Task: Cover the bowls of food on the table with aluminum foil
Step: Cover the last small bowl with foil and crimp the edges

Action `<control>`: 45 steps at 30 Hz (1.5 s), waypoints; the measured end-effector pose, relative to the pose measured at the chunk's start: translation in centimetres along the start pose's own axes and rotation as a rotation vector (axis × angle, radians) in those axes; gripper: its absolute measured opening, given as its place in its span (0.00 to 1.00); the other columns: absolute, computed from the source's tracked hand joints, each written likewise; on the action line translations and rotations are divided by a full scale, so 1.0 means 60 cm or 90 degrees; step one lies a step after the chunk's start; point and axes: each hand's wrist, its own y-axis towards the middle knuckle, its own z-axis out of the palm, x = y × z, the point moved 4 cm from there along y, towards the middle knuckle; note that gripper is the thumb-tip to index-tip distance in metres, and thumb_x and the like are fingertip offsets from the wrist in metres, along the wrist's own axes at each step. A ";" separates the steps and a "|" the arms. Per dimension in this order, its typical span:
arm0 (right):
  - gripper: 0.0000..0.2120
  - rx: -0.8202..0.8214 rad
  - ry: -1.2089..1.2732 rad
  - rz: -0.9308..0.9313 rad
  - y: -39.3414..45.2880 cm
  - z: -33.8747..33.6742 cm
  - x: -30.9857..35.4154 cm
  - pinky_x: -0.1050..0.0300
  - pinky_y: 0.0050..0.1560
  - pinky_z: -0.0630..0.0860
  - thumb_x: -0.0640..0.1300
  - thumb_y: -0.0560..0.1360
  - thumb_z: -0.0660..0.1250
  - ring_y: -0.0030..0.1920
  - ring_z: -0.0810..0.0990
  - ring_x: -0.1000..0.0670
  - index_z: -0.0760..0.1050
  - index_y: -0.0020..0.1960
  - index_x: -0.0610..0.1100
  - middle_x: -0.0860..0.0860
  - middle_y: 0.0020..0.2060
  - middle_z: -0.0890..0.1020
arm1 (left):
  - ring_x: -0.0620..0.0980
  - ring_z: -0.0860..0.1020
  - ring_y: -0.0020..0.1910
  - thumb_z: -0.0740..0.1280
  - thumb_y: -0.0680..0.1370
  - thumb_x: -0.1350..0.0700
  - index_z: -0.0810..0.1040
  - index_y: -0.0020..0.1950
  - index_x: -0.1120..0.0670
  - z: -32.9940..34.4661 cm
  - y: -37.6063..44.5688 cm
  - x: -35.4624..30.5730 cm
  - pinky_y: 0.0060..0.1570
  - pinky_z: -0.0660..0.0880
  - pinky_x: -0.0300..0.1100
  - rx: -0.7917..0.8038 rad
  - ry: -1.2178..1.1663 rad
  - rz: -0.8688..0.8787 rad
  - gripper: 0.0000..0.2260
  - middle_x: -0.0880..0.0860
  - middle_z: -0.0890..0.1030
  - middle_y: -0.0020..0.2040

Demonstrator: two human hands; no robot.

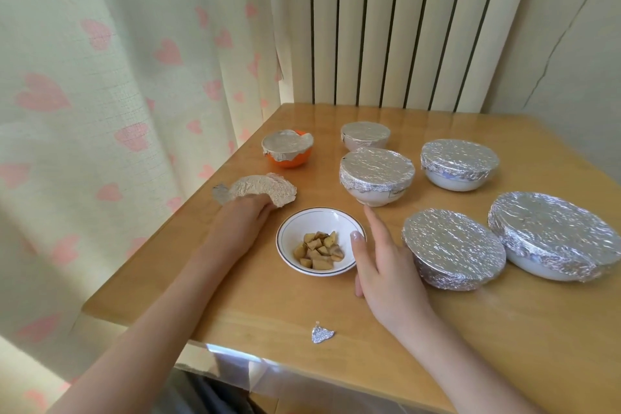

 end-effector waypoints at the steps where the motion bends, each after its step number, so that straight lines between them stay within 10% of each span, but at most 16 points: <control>1: 0.27 -0.009 -0.011 -0.014 -0.001 0.000 0.002 0.47 0.41 0.76 0.61 0.78 0.48 0.34 0.78 0.46 0.53 0.76 0.56 0.48 0.29 0.78 | 0.57 0.78 0.49 0.59 0.83 0.54 0.78 0.52 0.59 -0.002 0.001 0.002 0.38 0.60 0.43 -0.034 -0.029 -0.011 0.11 0.56 0.82 0.50; 7: 0.18 -0.163 -0.003 -0.226 -0.014 -0.040 0.053 0.71 0.30 0.62 0.49 0.80 0.53 0.26 0.67 0.62 0.72 0.65 0.45 0.62 0.24 0.63 | 0.40 0.74 0.34 0.58 0.83 0.57 0.71 0.47 0.53 -0.073 -0.008 0.014 0.36 0.68 0.34 -0.320 -0.401 -0.169 0.07 0.46 0.75 0.36; 10: 0.15 -0.216 0.027 -0.313 -0.001 -0.053 0.083 0.76 0.34 0.63 0.44 0.79 0.56 0.31 0.69 0.64 0.73 0.63 0.41 0.57 0.31 0.72 | 0.44 0.76 0.33 0.57 0.84 0.56 0.72 0.43 0.50 -0.103 -0.006 0.010 0.38 0.75 0.38 -0.325 -0.620 -0.230 0.10 0.49 0.76 0.34; 15: 0.21 -0.068 0.258 -0.036 0.068 -0.039 0.109 0.71 0.48 0.71 0.52 0.78 0.62 0.51 0.76 0.58 0.68 0.68 0.45 0.51 0.54 0.76 | 0.43 0.73 0.30 0.57 0.84 0.54 0.76 0.45 0.54 -0.120 -0.022 -0.024 0.31 0.72 0.35 -0.202 -0.886 -0.289 0.11 0.47 0.77 0.32; 19: 0.15 0.028 0.475 0.171 0.079 -0.018 0.102 0.51 0.51 0.75 0.55 0.77 0.65 0.44 0.77 0.50 0.75 0.50 0.42 0.41 0.43 0.79 | 0.44 0.73 0.28 0.58 0.84 0.55 0.76 0.45 0.56 -0.120 -0.048 -0.049 0.28 0.73 0.34 -0.126 -0.928 -0.286 0.12 0.48 0.75 0.31; 22: 0.07 -0.047 0.476 0.188 0.070 -0.026 0.090 0.54 0.44 0.73 0.46 0.77 0.67 0.39 0.75 0.51 0.76 0.49 0.42 0.46 0.38 0.78 | 0.46 0.78 0.31 0.58 0.83 0.51 0.77 0.50 0.57 -0.113 -0.066 -0.054 0.31 0.78 0.40 -0.048 -0.975 -0.321 0.13 0.48 0.80 0.31; 25: 0.07 -0.105 0.337 0.154 0.056 -0.036 0.080 0.65 0.38 0.74 0.46 0.76 0.68 0.39 0.79 0.54 0.74 0.53 0.49 0.53 0.39 0.82 | 0.45 0.80 0.29 0.69 0.77 0.58 0.77 0.50 0.56 -0.109 -0.088 -0.058 0.30 0.79 0.38 -0.003 -0.932 -0.339 0.04 0.53 0.80 0.35; 32: 0.06 -0.124 -0.094 -0.037 0.030 -0.029 0.078 0.49 0.33 0.68 0.43 0.78 0.64 0.29 0.73 0.48 0.70 0.53 0.48 0.50 0.27 0.74 | 0.54 0.82 0.36 0.75 0.69 0.69 0.75 0.52 0.57 -0.068 -0.136 -0.049 0.36 0.81 0.41 -0.002 -0.785 -0.365 0.17 0.70 0.80 0.48; 39: 0.13 -0.064 -0.294 0.018 0.030 -0.013 0.066 0.55 0.38 0.67 0.44 0.80 0.58 0.49 0.79 0.42 0.76 0.62 0.52 0.47 0.49 0.82 | 0.47 0.80 0.30 0.73 0.71 0.65 0.75 0.53 0.49 -0.059 -0.138 -0.060 0.34 0.81 0.44 -0.015 -0.598 -0.296 0.17 0.53 0.78 0.44; 45: 0.14 -0.060 -0.327 0.032 0.032 -0.006 0.062 0.53 0.40 0.69 0.41 0.80 0.56 0.50 0.79 0.41 0.78 0.59 0.48 0.45 0.49 0.81 | 0.49 0.82 0.38 0.70 0.76 0.52 0.81 0.59 0.44 -0.045 -0.143 -0.065 0.42 0.74 0.39 0.016 -0.457 -0.239 0.12 0.48 0.80 0.48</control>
